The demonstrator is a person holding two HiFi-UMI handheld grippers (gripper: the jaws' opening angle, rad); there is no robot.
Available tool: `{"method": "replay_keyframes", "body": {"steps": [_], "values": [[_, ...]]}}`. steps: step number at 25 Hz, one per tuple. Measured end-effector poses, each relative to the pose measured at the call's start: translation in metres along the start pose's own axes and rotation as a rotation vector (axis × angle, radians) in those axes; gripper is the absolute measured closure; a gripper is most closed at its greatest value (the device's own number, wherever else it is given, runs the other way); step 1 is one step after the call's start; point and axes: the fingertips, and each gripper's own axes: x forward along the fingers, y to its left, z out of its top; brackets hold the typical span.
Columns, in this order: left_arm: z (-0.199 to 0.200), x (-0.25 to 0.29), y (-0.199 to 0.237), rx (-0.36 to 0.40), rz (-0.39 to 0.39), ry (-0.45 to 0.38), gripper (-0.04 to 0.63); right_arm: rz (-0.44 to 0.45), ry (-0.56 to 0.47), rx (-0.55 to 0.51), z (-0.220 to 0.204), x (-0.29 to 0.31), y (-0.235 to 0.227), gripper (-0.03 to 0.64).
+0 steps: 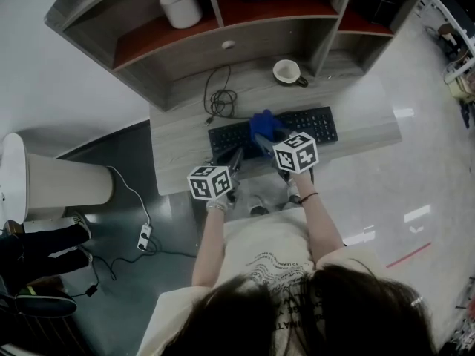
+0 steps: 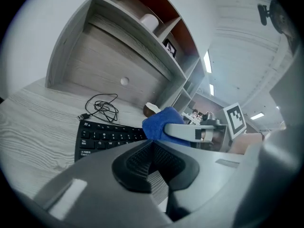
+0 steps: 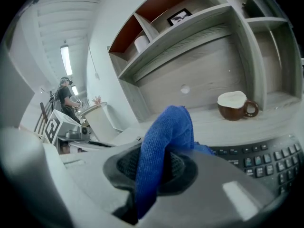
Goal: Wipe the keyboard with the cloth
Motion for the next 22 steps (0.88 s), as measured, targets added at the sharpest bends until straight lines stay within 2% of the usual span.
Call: {"method": "replay_keyframes", "body": {"steps": [22], "values": [[0.002,-0.028,0.043,-0.015,0.014,-0.005,0.591,0.019,0.013,-0.009,0.001,0.042,0.03,0.557]]}}
